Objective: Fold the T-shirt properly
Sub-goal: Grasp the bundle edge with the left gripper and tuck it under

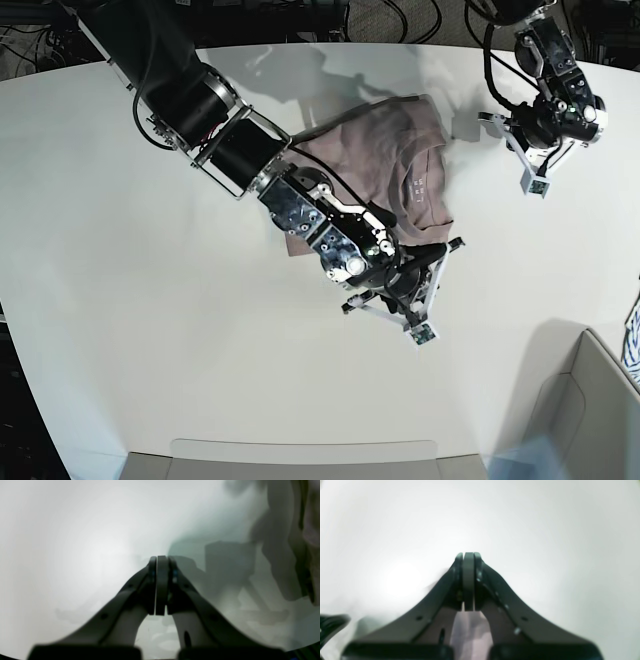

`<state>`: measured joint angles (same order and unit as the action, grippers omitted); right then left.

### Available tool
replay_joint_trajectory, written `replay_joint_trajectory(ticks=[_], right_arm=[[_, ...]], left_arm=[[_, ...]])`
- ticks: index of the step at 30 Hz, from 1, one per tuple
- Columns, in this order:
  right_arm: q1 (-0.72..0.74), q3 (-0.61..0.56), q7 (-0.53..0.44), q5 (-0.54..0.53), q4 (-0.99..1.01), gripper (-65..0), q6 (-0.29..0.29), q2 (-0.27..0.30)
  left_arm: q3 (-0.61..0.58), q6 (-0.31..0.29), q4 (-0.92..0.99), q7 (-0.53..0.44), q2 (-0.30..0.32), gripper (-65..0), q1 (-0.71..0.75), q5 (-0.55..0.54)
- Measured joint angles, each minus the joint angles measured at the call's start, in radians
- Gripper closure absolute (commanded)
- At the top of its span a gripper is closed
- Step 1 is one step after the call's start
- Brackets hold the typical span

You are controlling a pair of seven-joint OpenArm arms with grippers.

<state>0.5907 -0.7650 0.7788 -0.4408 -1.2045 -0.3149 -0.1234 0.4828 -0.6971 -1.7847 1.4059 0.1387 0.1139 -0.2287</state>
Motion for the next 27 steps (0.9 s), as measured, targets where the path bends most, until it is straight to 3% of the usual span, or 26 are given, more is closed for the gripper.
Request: replay_joint_trajectory(ticks=[4,8,12,17,27], right_arm=[[-0.064,0.061,0.008,-0.002,-0.11,0.0,-0.005,0.111],[-0.151,0.251,0.181,0.018,-0.204,0.0,-0.018,0.203],[-0.202,0.37,0.292,0.011,-0.307,0.0,-0.002,0.259],[-0.276,0.39,0.386,0.014,-0.378,0.0,0.0,0.383],[-0.364,0.388,0.388,0.005,-0.379,0.0,0.014,0.422]], left_arm=[[0.002,0.001,-0.07,0.004,0.0,0.0,0.001,-0.002],[-0.014,0.0,-0.201,0.0,-0.002,0.0,-0.007,-0.059],[-0.098,0.0,-0.217,0.002,0.007,0.0,-0.003,-0.145],[-0.259,0.0,-0.218,0.004,0.006,0.0,0.001,-0.166],[-0.617,0.0,-0.209,0.003,0.034,0.0,0.003,-0.131]])
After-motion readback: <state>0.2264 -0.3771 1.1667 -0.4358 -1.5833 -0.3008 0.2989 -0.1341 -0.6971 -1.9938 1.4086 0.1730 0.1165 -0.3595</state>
